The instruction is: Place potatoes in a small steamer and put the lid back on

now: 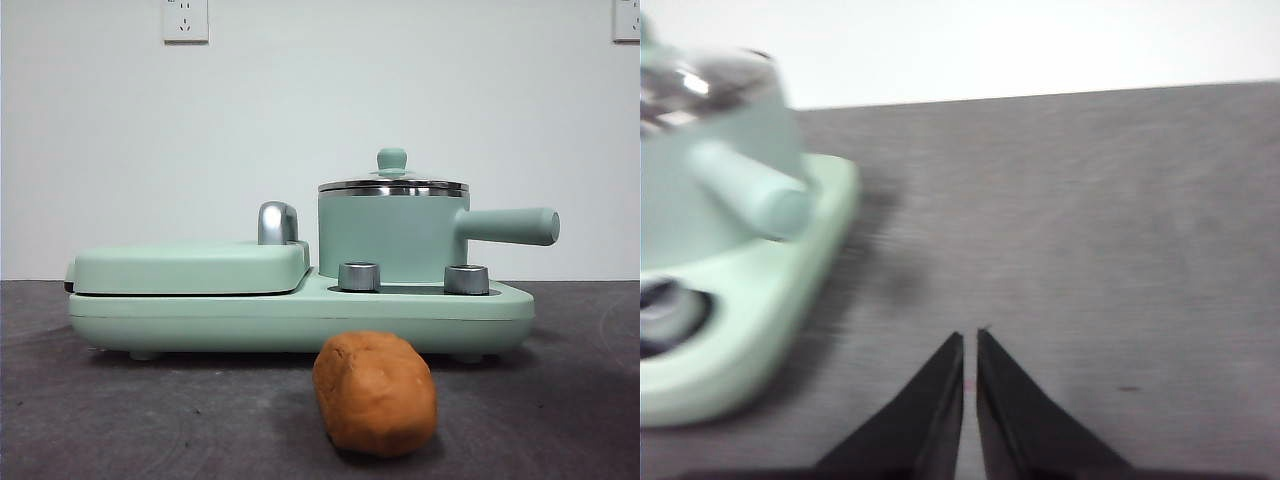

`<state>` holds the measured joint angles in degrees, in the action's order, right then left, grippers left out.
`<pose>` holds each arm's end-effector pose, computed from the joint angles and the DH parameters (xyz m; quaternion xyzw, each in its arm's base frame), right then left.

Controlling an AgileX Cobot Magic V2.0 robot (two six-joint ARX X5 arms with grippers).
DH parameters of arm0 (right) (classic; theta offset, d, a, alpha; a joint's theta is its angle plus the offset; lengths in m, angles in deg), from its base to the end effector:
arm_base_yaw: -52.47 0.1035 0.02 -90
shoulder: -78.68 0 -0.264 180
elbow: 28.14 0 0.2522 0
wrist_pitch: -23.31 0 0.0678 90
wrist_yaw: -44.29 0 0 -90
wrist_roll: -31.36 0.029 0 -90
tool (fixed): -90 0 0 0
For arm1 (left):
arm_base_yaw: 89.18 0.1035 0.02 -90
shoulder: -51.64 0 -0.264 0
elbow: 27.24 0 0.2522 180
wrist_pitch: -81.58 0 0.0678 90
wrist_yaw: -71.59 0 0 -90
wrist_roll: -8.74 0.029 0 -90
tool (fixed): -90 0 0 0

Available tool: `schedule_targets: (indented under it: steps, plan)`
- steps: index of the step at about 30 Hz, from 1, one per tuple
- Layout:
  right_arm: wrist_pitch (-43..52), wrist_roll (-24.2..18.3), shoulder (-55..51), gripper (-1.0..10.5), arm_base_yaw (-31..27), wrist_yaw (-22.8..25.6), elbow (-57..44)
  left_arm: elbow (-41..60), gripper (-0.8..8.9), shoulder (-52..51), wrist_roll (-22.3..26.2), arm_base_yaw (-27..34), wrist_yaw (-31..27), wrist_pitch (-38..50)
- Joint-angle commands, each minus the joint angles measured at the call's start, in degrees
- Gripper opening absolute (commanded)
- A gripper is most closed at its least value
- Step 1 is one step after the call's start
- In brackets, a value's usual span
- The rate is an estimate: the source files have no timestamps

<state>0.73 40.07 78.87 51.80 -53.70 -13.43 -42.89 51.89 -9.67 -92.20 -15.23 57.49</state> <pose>0.0958 0.0029 0.1541 0.0809 0.0747 0.0582 0.9922 0.0946 -0.0066 0.1570 -0.1594 0.0834 -0.0411 0.9828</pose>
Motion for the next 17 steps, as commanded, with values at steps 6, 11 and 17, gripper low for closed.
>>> schedule_targets:
  steps: [6,11,17]
  plan:
    - [-3.80,17.20,0.09,0.1,0.17,-4.13,10.08,-6.71,0.08,0.15,-14.73,-0.26,16.96,1.75]
    - [-14.67,18.19,2.08,0.1,0.17,-7.10,20.81,-15.98,0.09,2.62,-14.67,-0.37,16.96,-1.38]
    - [-24.98,17.64,7.30,0.1,0.17,-14.88,31.98,-29.00,0.09,11.26,-12.04,-0.37,17.03,-6.97]
